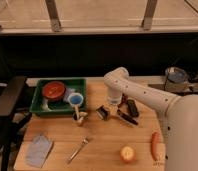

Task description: Wipe table surface with brush

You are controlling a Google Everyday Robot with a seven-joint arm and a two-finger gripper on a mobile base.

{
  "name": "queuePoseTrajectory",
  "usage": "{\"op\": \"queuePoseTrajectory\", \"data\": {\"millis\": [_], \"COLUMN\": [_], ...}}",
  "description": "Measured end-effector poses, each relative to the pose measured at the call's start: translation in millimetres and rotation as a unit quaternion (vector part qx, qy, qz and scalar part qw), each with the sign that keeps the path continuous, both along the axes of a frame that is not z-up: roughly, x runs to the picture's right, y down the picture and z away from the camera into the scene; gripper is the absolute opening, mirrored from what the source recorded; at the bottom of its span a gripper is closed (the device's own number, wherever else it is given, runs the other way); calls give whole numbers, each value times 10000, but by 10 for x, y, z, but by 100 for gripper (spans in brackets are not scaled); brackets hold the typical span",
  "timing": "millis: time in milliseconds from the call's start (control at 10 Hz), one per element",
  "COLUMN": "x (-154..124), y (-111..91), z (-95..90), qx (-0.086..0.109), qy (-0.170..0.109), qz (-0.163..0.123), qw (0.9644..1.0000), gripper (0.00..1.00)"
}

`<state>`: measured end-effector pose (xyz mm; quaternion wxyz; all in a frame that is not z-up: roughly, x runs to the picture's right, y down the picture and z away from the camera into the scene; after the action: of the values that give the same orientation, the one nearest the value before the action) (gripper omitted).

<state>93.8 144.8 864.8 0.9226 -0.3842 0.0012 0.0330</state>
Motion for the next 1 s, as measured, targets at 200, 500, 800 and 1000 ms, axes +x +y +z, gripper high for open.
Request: {"op": "queuePoseTrajectory", "data": {"millis": [200,500,800,1000], "x": [-172,-97,339,433], "y": [47,105,8,-260], "z": [-22,-15,60,193], "qx": [-48,-171,-175,-88], "qy": [-224,-151,194,259], "qz": [-87,-104,103,165], "qw": [9997,9997,9996,9995], "gripper": [0,0,0,0]}}
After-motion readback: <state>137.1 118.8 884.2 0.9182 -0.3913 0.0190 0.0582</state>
